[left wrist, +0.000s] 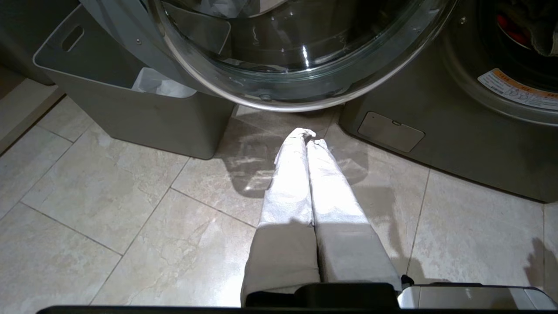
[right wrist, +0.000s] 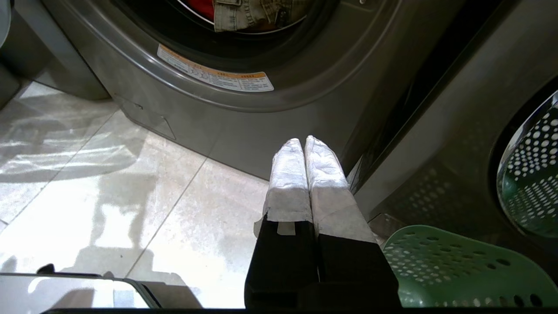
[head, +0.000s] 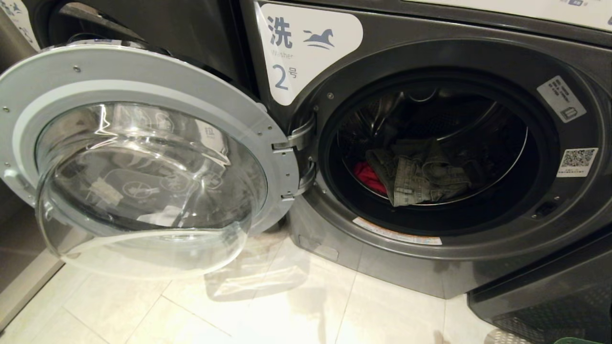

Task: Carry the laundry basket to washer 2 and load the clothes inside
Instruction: Close the washing machine door with the left hand

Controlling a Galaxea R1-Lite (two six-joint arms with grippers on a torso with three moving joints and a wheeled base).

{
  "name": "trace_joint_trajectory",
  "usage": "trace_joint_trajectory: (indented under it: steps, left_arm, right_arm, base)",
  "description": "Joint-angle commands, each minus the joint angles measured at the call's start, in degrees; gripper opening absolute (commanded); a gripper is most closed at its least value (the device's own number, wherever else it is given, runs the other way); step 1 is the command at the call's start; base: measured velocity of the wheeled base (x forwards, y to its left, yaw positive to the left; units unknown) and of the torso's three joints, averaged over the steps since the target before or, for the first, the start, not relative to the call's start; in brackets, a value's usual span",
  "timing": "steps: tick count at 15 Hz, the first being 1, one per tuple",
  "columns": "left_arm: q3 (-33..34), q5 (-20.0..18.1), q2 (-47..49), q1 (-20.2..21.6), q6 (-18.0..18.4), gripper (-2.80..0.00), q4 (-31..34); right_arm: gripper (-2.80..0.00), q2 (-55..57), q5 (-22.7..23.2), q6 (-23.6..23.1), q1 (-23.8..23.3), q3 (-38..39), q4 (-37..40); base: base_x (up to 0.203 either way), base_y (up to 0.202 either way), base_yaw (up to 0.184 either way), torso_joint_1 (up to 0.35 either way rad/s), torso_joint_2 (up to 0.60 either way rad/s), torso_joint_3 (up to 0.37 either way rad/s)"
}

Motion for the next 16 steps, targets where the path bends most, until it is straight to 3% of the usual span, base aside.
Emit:
trace_joint_trajectory:
  steps: [1,5,16]
  left_arm:
    - [0.05,-0.03,0.02,0.02,-0.03,-2.8,-0.14]
    - [-0.03,0.06,0.06,0.02,-0.03,-2.8,-0.09]
    - [0.05,0.06,0.02,0.02,-0.2,-2.8,-0.14]
  right_arm:
    - [-2.8,0.09,0.13,-1.03,0.0,0.05,0.22]
    - [-2.8,0.09,0.57,-4.99,0.0,0.05,0.4]
    - [-2.8,0.09,1.1,-6.4,0.0,0.05,0.22]
  base:
    - [0.0,0.0,0.0,0.002,0.0,0.133]
    - [0.0,0.0,0.0,0.002,0.0,0.185]
    - [0.0,0.0,0.0,0.003,0.0,0.157]
